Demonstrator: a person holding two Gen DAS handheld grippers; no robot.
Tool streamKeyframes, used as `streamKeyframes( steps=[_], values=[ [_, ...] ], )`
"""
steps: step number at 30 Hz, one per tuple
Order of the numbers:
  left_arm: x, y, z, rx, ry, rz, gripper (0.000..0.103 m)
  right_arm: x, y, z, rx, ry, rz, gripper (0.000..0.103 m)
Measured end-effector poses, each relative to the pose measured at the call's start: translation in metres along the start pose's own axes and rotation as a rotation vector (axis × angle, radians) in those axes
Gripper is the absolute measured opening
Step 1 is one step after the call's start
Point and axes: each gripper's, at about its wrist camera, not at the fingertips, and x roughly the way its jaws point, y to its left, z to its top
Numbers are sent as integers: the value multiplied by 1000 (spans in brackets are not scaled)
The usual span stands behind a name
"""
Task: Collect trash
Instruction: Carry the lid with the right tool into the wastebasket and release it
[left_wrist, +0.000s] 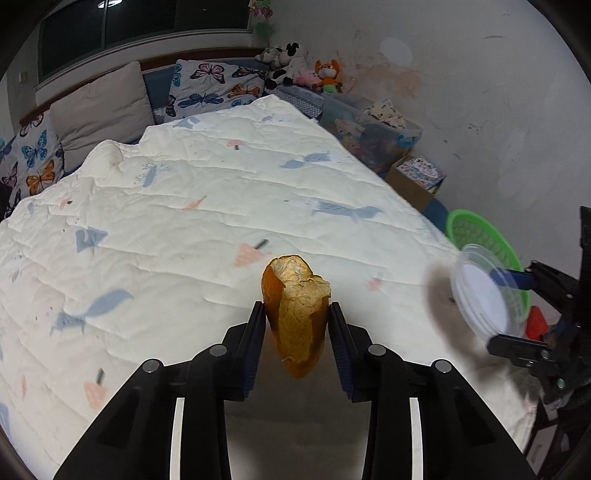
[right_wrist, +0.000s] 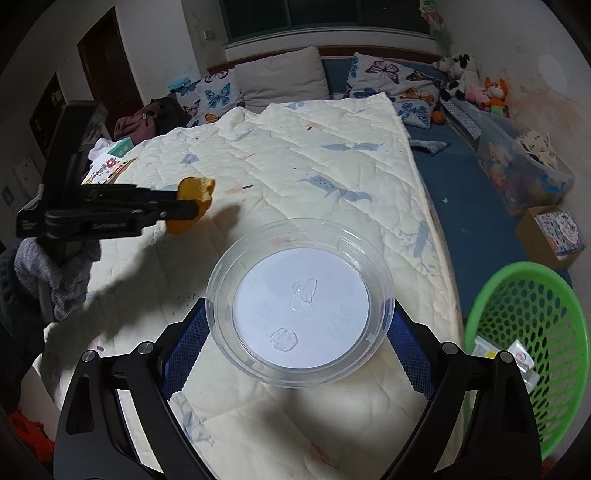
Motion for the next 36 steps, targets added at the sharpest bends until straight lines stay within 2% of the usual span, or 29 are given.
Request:
streamKeyframes(
  steps=[8, 15, 23, 29, 36],
  values=[
    [-16, -32, -7, -5, -24, -42, 33, -22, -15, -13, 21, -24, -34, 91],
    [-25, -73, -2, 39, -35, -85, 33, -47, -51, -29, 93, -44, -88, 91],
    [-23, -126, 13, 87, -42, -171, 33, -80, -118, -60, 209, -43, -235, 91],
    [-14, -161, 23, 124, -36, -208, 33, -94, -170, -80, 303, -32, -325, 91],
    [4, -198, 34, 159, -10, -236, 33, -92, -213, -101, 400, -14, -357, 92]
  ],
)
